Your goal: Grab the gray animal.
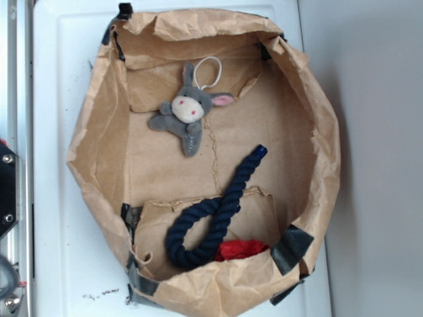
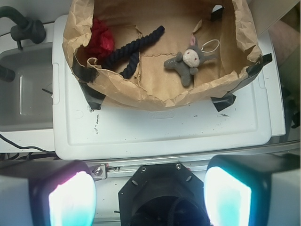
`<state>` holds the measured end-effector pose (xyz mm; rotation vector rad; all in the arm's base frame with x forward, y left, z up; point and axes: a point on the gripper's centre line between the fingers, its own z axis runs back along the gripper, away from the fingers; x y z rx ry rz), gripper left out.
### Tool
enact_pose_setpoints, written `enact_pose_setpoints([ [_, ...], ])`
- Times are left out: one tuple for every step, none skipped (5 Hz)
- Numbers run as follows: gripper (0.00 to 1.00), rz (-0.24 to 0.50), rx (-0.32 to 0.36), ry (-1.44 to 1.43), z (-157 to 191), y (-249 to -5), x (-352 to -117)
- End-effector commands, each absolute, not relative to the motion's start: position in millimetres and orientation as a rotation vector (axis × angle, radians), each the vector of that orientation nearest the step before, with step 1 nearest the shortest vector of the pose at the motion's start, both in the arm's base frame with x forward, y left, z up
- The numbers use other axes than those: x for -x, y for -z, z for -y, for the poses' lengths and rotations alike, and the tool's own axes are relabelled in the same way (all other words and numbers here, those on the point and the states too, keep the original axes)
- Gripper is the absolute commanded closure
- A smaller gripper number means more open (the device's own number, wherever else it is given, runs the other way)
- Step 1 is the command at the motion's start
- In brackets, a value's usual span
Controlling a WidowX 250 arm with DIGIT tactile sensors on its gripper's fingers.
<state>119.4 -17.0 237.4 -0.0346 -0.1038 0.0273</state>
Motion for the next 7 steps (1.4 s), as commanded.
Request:
enact_pose_setpoints([
  [0.00, 0.173, -0.006, -0.105, 11.1, -236.6, -216.6],
  [0.00, 0.173, -0.006, -0.105, 11.1, -236.6, -216.6],
  [0.00, 0.173, -0.006, -0.105, 11.1, -236.6, -216.6],
  [0.00, 0.304, 0.029, -0.239, -5.4, -195.1, -234.5],
  [0.00, 0.261, 0.080, -0.283, -17.0, -157.7, -254.7],
  [0.00, 0.252, 0.103, -0.390, -29.6, -120.1, -261.6],
  [0.00, 0.205, 0.089, -0.422, -45.2, -101.2, -255.9],
])
